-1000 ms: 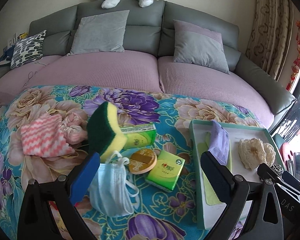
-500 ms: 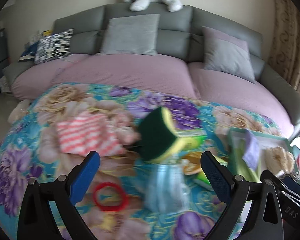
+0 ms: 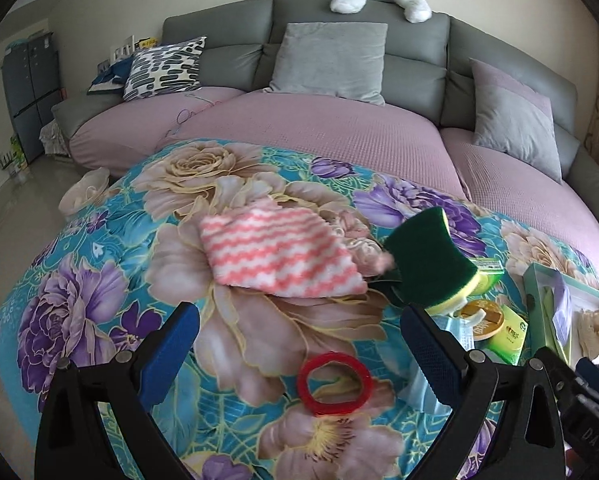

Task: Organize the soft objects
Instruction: 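Reach the left tool down to the red ring and grasp it, then grasp the blue face mask with the right tool while the left tool holds the red ring, then carry the red ring and blue mask to the tray and open both tools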

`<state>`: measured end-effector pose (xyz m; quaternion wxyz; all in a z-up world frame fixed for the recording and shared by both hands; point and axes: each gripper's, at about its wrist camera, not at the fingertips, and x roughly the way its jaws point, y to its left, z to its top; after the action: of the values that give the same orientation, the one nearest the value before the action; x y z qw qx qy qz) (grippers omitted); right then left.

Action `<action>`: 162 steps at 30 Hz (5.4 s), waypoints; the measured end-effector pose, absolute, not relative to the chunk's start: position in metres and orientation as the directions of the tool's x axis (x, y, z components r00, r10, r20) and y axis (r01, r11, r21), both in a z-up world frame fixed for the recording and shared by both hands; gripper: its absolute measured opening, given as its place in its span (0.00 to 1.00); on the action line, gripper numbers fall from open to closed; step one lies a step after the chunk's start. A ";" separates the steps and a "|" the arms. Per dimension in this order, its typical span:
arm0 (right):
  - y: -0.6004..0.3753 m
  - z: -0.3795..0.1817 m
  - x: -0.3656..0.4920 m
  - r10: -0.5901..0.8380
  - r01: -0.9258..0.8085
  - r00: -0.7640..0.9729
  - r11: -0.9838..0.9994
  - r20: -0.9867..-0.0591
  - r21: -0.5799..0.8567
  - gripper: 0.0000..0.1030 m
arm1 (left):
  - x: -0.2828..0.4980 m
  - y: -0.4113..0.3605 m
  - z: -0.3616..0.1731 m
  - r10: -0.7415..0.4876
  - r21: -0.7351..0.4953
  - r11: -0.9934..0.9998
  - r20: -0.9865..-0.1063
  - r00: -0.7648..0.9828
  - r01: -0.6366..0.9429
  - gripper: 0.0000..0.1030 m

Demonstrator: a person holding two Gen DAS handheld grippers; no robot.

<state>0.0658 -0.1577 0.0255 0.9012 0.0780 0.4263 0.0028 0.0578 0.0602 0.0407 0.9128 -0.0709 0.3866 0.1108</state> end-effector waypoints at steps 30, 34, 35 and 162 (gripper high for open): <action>-0.136 0.003 0.073 0.013 0.027 0.576 0.999 -0.817 0.035 1.00 | 0.079 0.057 -0.027 0.043 -0.039 0.986 -0.886 0.462 -0.165 0.97; -0.136 0.003 0.073 0.007 0.024 0.575 0.999 -0.818 0.025 1.00 | 0.080 0.053 -0.030 0.036 -0.032 0.989 -0.890 0.454 -0.142 0.97; -0.136 0.002 0.073 0.006 0.023 0.575 0.999 -0.818 0.024 1.00 | 0.080 0.051 -0.031 0.035 -0.030 0.990 -0.893 0.449 -0.137 0.97; -0.295 0.039 0.019 -0.131 0.272 0.651 0.960 -0.748 0.069 0.27 | 0.052 -0.116 0.068 -0.289 -0.138 0.952 -0.708 0.644 0.275 0.57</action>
<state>0.0188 -0.2954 0.0390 0.9044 0.0880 0.4025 -0.1114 0.0521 -0.1164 0.0682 0.9067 -0.0087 0.3920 -0.1554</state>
